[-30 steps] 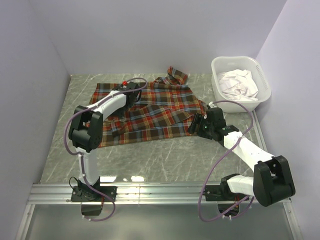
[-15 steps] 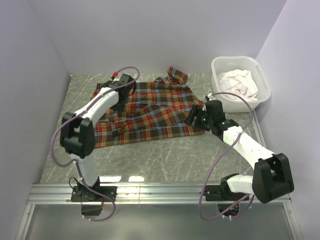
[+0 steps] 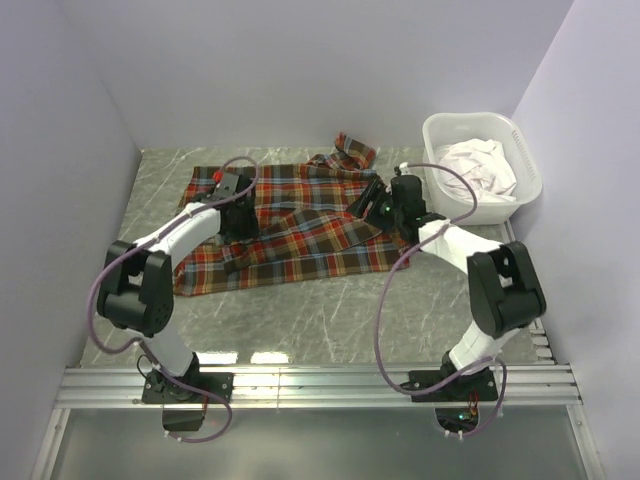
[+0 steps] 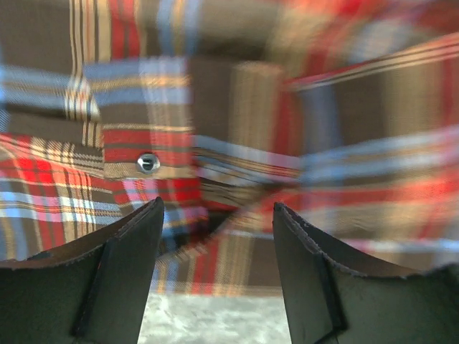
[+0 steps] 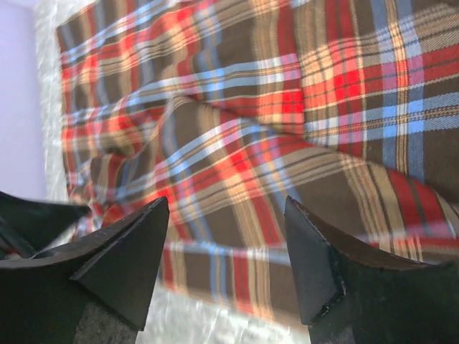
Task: Fold and stack the long sleeve shirts
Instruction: Fold the shirt
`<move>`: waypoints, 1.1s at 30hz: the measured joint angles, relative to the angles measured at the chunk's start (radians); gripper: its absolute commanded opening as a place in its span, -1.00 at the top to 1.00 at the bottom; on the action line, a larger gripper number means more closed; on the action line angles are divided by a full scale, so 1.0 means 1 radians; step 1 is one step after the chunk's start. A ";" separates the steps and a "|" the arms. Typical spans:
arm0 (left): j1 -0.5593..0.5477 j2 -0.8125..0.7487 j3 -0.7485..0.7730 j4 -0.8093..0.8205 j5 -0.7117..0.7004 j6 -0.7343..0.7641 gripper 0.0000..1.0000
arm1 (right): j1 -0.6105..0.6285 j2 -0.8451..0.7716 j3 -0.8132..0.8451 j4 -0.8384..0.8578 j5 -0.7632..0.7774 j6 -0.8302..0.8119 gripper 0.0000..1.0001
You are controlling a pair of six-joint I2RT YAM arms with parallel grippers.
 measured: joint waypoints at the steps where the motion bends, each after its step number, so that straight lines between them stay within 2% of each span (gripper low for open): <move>1: 0.014 0.015 -0.021 0.010 0.014 -0.006 -0.36 | 0.000 0.031 0.000 0.021 0.001 0.013 -0.43; 9: 0.116 0.110 -0.095 0.065 0.132 -0.074 -0.41 | -0.027 0.175 -0.023 0.094 0.013 0.106 -0.40; 16: 0.135 0.087 -0.122 0.093 0.149 -0.100 -0.51 | -0.066 0.140 -0.093 0.084 0.046 0.122 -0.40; 21: 0.143 0.041 -0.171 0.100 0.145 -0.114 -0.54 | -0.061 0.097 -0.090 -0.026 0.125 0.040 -0.40; 26: 0.132 -0.029 -0.171 0.022 0.100 -0.113 -0.63 | 0.002 0.050 -0.026 -0.170 0.248 -0.086 -0.40; 29: 0.080 -0.074 -0.108 -0.028 0.031 -0.113 -0.59 | 0.068 0.031 0.037 -0.226 0.317 -0.164 -0.40; 33: -0.003 -0.093 -0.036 -0.013 -0.006 -0.113 -0.54 | 0.154 0.036 0.134 -0.289 0.380 -0.243 -0.39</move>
